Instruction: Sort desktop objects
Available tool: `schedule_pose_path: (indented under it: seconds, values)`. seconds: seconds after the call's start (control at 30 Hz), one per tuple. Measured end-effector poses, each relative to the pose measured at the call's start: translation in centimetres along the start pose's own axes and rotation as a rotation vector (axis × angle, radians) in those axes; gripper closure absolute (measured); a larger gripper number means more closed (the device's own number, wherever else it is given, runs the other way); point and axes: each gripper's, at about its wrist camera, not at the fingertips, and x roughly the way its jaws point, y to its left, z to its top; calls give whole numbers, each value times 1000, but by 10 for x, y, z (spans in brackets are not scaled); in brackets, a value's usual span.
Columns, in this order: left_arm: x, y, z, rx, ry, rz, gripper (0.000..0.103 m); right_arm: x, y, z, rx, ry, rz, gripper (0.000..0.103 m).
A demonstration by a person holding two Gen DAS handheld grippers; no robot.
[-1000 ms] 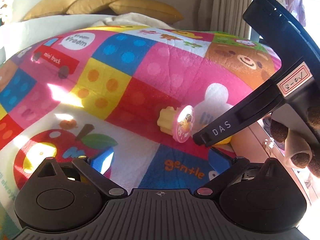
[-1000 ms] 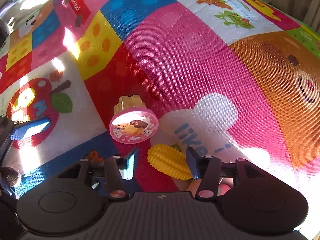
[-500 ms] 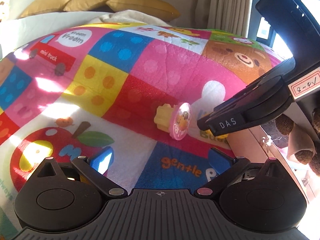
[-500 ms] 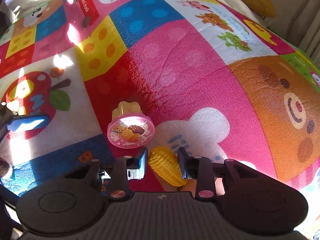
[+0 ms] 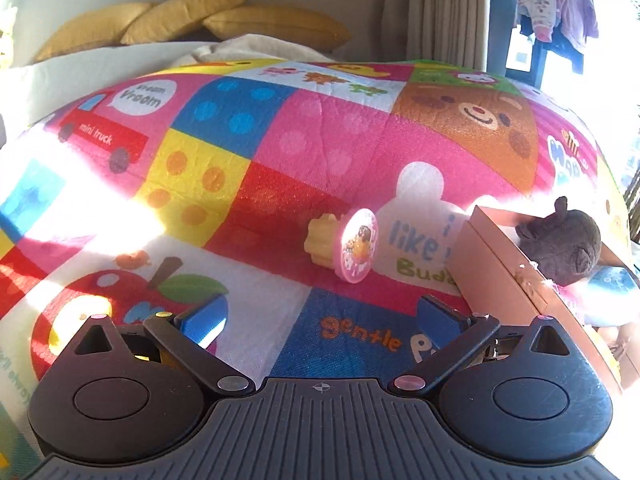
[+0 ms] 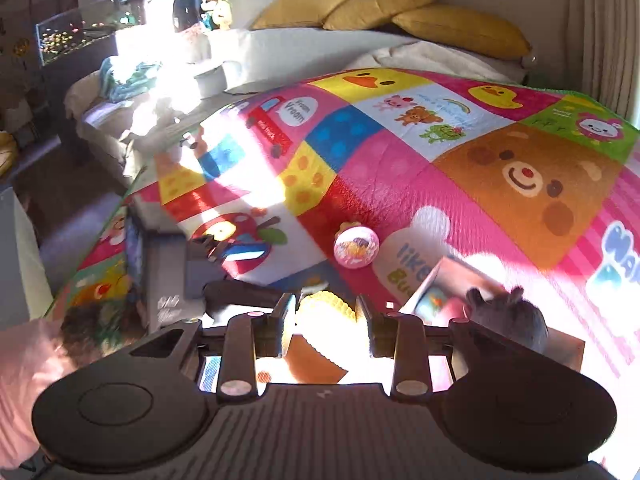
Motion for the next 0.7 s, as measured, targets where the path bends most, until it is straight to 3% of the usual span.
schedule_pose_path:
  seconds: [0.17, 0.27, 0.4, 0.47, 0.5, 0.53, 0.7]
  values:
    - [0, -7, 0, 37, -8, 43, 0, -50, -8, -75, 45, 33, 6, 71]
    - [-1, -14, 0, 77, -14, 86, 0, -45, -16, -119, 66, 72, -73, 71]
    - [6, -23, 5, 106, -19, 152, 0, -29, -33, -157, 100, 61, -204, 71]
    - [17, -28, 11, 125, -13, 175, 0, -31, -43, -169, 134, 27, -224, 58]
    - [23, -31, 15, 136, -9, 189, 0, -33, -48, -173, 163, 1, -218, 44]
    - [31, -34, 19, 150, -1, 198, 0, -38, -56, -177, 210, -39, -206, 37]
    - [63, -45, 35, 187, 31, 227, 1, -48, -91, -202, 420, -126, -200, 35]
